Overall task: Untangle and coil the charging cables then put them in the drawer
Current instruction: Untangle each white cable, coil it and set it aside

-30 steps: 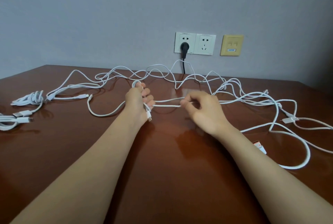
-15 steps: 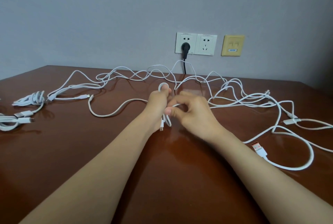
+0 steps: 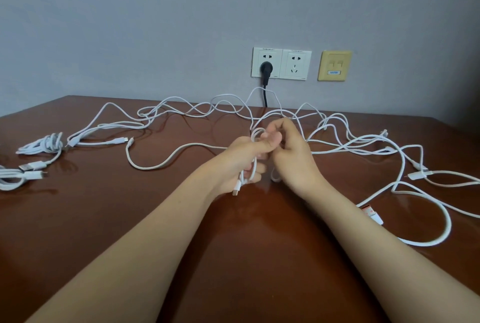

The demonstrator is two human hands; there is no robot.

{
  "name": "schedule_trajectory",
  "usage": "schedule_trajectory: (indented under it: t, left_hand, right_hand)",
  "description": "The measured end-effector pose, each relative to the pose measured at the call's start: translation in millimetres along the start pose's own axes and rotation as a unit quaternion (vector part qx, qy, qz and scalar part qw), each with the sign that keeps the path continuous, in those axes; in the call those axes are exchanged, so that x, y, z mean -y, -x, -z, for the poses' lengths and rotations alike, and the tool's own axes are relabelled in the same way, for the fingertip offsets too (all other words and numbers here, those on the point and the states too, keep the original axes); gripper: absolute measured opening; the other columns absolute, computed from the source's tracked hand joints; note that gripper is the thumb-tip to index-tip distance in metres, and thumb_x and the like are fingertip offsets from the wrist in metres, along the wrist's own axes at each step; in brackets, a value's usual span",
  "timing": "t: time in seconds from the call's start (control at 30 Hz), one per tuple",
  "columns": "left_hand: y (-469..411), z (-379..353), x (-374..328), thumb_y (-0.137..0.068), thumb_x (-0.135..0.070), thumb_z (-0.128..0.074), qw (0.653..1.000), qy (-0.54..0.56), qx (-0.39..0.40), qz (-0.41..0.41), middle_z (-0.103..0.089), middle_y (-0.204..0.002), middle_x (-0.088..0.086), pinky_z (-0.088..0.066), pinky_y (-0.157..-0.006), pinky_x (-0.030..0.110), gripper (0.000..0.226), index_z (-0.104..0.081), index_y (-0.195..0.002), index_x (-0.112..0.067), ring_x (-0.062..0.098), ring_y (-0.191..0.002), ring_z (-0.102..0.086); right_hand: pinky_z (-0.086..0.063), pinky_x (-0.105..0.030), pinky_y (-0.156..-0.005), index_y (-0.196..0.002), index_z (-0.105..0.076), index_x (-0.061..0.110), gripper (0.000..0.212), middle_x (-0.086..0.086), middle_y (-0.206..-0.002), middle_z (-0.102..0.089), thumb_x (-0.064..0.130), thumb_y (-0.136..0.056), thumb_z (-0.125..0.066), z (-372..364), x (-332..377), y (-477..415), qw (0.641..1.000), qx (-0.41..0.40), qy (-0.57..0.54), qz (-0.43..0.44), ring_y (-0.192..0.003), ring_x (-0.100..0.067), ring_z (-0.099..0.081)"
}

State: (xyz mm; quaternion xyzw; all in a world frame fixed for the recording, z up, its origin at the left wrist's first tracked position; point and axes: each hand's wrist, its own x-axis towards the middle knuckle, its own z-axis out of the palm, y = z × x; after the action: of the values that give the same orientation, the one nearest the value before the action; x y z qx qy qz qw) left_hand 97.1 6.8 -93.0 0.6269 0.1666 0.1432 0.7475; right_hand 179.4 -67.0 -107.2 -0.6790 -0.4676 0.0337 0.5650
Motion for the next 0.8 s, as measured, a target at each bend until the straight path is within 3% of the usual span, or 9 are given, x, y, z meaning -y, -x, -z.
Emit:
schedule_trajectory:
  t: [0.13, 0.3, 0.4, 0.47, 0.67, 0.73, 0.8]
  left_hand:
    - [4, 6, -5, -0.094, -0.019, -0.049, 1.0, 0.019, 0.019, -0.002, -0.024, -0.044, -0.009, -0.015, -0.029, 0.012, 0.022, -0.045, -0.073, -0.013, 0.0, -0.03, -0.018]
    - [3, 11, -6, -0.099, -0.016, -0.037, 0.993, 0.112, 0.025, 0.014, -0.028, -0.046, -0.007, -0.017, -0.028, 0.012, 0.029, -0.04, -0.07, -0.015, 0.0, -0.027, -0.019]
    - [2, 15, -6, -0.1, -0.017, -0.034, 0.99, 0.14, 0.007, 0.01, -0.031, -0.045, -0.006, -0.017, -0.028, 0.012, 0.028, -0.038, -0.072, -0.016, 0.001, -0.027, -0.02]
    - [2, 15, -7, -0.101, -0.017, -0.031, 0.99, 0.142, 0.001, 0.007, -0.037, -0.045, -0.006, -0.016, -0.028, 0.012, 0.028, -0.037, -0.074, -0.016, 0.001, -0.027, -0.021]
    - [-3, 11, -1, -0.102, -0.015, -0.033, 0.998, 0.038, -0.047, -0.021, -0.04, -0.042, -0.006, -0.026, -0.034, 0.013, 0.032, -0.038, -0.071, -0.013, 0.005, -0.032, -0.033]
    - [-3, 10, 0, -0.102, -0.016, -0.034, 0.998, 0.021, -0.056, -0.025, -0.038, -0.041, -0.006, -0.032, -0.036, 0.013, 0.032, -0.043, -0.071, -0.012, 0.006, -0.034, -0.042]
    - [-2, 10, -1, -0.102, -0.017, -0.035, 0.998, 0.023, -0.051, -0.02, -0.036, -0.043, -0.006, -0.029, -0.033, 0.012, 0.031, -0.046, -0.073, -0.012, 0.005, -0.031, -0.035]
  right_hand:
    - [-0.033, -0.027, -0.043, -0.079, -0.043, 0.018, 0.019, -0.008, -0.065, -0.045, 0.02, -0.091, -0.057, 4, -4, -5, 0.995, 0.014, -0.082, -0.056, -0.048, -0.016, -0.037]
    - [-0.038, -0.027, -0.056, -0.091, -0.053, 0.003, 0.025, 0.001, -0.053, -0.047, 0.022, -0.1, -0.038, 8, -6, -5, 0.99, 0.073, -0.098, -0.077, -0.047, -0.012, -0.045]
    - [-0.039, -0.031, -0.064, -0.076, -0.051, 0.017, 0.026, 0.001, -0.061, -0.053, 0.026, -0.099, -0.041, 7, -9, -4, 0.99, 0.092, 0.077, -0.067, -0.059, -0.017, -0.05]
    - [-0.042, -0.034, -0.071, -0.074, -0.055, 0.018, 0.032, 0.002, -0.065, -0.056, 0.033, -0.098, -0.041, 6, -11, -3, 0.976, 0.093, 0.193, -0.05, -0.071, -0.021, -0.053]
    - [-0.037, -0.03, -0.061, -0.066, -0.053, 0.021, 0.032, 0.008, -0.045, -0.045, 0.021, -0.097, -0.046, 9, -11, -8, 0.999, 0.009, -0.001, -0.051, -0.049, -0.015, -0.043]
    - [-0.035, -0.029, -0.061, -0.066, -0.054, 0.022, 0.032, 0.013, -0.044, -0.047, 0.02, -0.097, -0.046, 8, -11, -9, 1.0, -0.003, -0.001, -0.031, -0.052, -0.012, -0.041]
    - [-0.033, -0.027, -0.06, -0.067, -0.054, 0.024, 0.031, 0.022, -0.044, -0.049, 0.019, -0.097, -0.047, 7, -9, -10, 1.0, -0.011, 0.0, -0.024, -0.052, -0.003, -0.041]
